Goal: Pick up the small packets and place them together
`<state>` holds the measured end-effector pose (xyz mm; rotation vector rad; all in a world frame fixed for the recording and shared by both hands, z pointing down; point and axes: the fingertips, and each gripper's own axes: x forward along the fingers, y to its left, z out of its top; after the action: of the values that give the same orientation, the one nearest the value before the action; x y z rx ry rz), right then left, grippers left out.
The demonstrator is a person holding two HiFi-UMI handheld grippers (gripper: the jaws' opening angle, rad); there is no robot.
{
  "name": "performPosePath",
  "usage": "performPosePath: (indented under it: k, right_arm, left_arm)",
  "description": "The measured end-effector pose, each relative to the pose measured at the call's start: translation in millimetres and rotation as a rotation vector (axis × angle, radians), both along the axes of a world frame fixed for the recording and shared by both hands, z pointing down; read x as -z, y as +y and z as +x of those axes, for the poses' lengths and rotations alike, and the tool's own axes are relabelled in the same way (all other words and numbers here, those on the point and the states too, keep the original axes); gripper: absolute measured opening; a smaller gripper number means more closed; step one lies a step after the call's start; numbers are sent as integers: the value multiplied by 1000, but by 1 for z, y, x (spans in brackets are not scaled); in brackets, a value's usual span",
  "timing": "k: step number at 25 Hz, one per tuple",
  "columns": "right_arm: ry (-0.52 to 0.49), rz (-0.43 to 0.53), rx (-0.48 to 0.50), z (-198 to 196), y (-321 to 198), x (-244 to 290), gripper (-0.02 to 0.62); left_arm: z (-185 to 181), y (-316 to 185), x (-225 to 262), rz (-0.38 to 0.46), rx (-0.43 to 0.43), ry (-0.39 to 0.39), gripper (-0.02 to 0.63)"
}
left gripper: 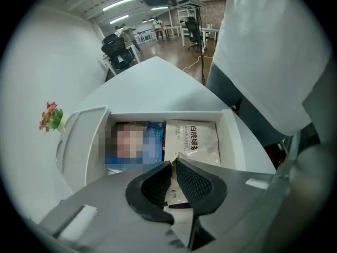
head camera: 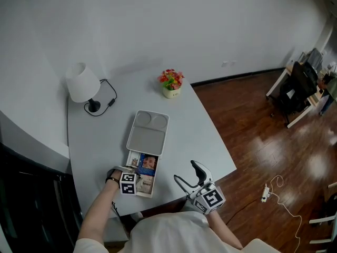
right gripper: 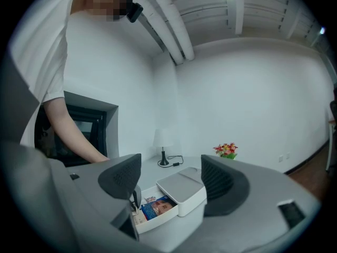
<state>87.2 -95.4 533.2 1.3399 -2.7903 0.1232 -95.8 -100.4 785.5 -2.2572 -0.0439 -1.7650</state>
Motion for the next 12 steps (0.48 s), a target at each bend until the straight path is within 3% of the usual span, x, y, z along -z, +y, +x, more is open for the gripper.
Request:
performPosePath:
  k: [4, 12]
  right_arm:
    - [-10, -1, 4, -1, 0, 1, 356]
    - [-35, 5, 41, -15, -2, 5, 356]
  left_arm:
    - [-5, -8, 24, -14, 128, 88, 5]
    - [-25, -14, 68, -67, 384, 272, 5]
